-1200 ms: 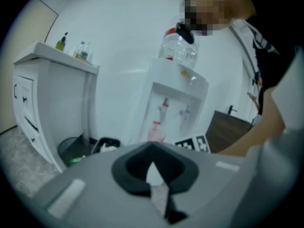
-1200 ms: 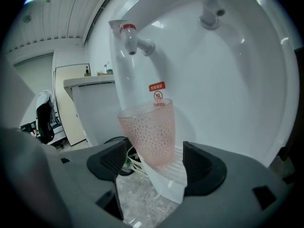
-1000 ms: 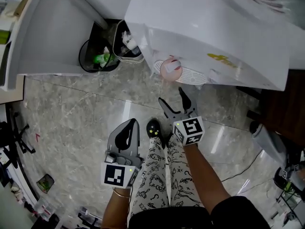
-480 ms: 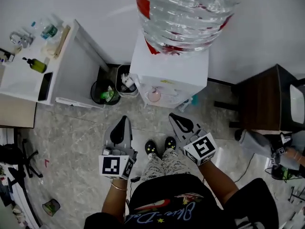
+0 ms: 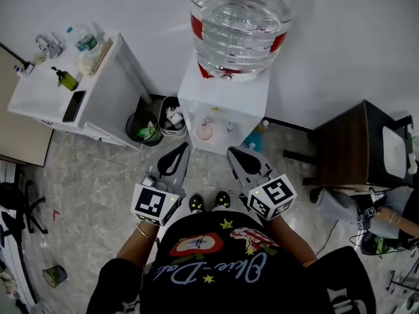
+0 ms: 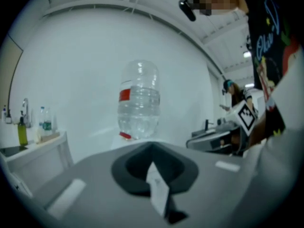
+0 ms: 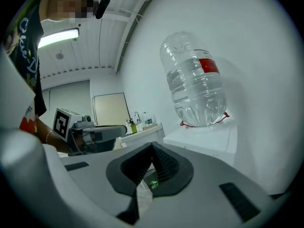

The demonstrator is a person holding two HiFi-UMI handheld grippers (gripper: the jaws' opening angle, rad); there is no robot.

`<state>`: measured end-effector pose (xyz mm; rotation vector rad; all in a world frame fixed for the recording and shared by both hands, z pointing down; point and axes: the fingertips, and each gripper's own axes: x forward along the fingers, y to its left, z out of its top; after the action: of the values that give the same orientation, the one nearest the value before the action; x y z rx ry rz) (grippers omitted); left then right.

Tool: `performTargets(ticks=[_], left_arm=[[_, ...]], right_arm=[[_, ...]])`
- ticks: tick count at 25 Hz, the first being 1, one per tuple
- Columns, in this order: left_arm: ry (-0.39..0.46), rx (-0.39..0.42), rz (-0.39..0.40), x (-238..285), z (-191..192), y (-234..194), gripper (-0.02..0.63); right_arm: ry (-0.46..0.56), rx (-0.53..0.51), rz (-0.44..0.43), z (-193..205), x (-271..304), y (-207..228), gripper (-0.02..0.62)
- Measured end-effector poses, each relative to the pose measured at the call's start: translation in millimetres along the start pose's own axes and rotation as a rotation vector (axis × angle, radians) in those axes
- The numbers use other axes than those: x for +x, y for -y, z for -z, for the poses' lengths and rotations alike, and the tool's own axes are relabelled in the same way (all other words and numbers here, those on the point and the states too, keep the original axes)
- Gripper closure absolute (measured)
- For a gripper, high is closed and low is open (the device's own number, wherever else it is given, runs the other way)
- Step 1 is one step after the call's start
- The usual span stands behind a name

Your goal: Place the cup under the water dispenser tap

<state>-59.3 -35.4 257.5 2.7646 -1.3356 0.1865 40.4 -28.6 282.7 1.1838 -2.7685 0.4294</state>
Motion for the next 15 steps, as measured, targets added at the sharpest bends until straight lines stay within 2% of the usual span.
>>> performTargets(ticks=[3, 8, 15], left_arm=[[0.007, 0.003, 0.015, 2.4, -0.8, 2.5, 0.617], [0.003, 0.022, -0.005, 2.9, -0.7, -2.3, 0.617], [-0.003, -0.016, -0.014, 2.7, 4.7, -2.9, 0.617]], right_arm=[[-0.005, 0.001, 0.008, 3.1, -6.5, 1.0, 0.581], [0.000, -0.014, 0.015, -0.3, -3.9, 6.5, 0.581], [0.006, -0.021, 0.029, -2.1, -2.7, 10.4, 0.581]])
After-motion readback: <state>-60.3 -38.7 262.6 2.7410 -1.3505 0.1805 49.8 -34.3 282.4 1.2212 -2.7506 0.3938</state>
